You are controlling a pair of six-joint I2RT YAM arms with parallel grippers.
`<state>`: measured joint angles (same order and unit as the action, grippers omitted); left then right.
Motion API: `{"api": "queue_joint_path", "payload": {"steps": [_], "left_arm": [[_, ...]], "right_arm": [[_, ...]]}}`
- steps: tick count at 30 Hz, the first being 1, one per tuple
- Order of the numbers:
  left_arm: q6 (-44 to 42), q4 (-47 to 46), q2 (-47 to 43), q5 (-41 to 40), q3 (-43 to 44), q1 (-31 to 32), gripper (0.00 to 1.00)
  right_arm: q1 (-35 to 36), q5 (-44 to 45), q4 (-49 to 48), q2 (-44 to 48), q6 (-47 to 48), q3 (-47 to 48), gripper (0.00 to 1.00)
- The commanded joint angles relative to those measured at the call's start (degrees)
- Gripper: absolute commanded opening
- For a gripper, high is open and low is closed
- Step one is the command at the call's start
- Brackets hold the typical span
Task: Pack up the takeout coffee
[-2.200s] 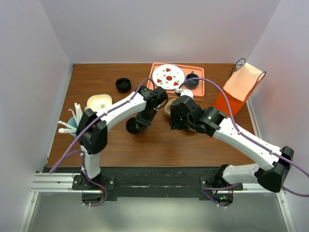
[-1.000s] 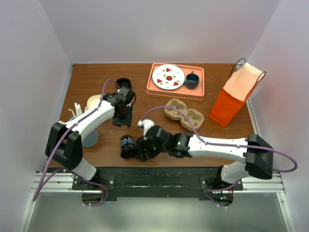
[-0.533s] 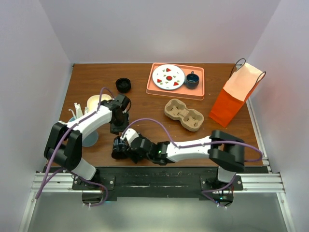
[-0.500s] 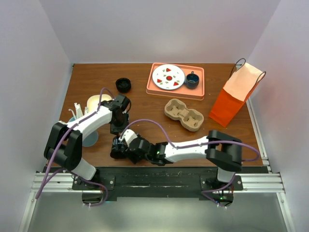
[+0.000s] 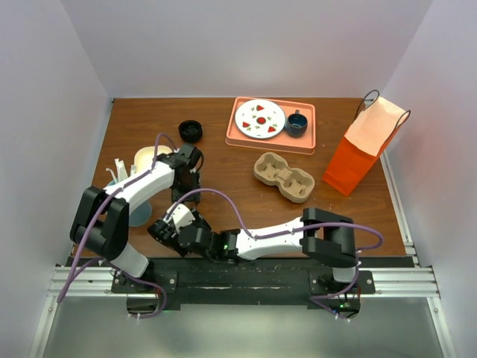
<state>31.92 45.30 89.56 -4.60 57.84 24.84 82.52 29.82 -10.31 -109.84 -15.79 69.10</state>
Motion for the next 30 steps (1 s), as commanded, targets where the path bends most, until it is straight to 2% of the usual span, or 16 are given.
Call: {"api": "queue_joint_path", "payload": {"steps": [1, 6, 14, 19, 25, 27, 30], "left_arm": [[0.42, 1.19, -0.09, -5.75, 9.98, -0.49, 0.52], [8.21, 9.01, -3.33, -13.94, 15.98, -0.41, 0.57], [22.73, 16.65, -20.71, -20.71, 5.45, -0.32, 0.54], [30.03, 21.49, -24.34, -22.20, -0.09, -0.32, 0.54], [39.26, 30.09, -25.93, -26.59, -1.50, -0.32, 0.55], [41.46, 30.11, -26.89, -26.17, -2.99, -0.32, 0.61], [43.65, 28.71, -29.35, -23.53, -6.07, -0.32, 0.61]], "right_arm": [[-0.17, 3.49, -1.31, 4.37, -3.28, -1.08, 0.71], [-0.17, 6.56, 2.39, 12.17, -8.37, -5.28, 0.69], [-0.26, 13.33, 14.69, 26.16, -15.41, -13.55, 0.69], [-0.17, 13.68, 17.51, 31.53, -16.82, -17.76, 0.68], [-0.26, 14.29, 19.97, 33.11, -18.31, -19.09, 0.68], [-0.26, 14.65, 20.50, 33.99, -18.92, -19.35, 0.68], [-0.25, 15.18, 21.46, 35.04, -19.98, -19.88, 0.68]]}}
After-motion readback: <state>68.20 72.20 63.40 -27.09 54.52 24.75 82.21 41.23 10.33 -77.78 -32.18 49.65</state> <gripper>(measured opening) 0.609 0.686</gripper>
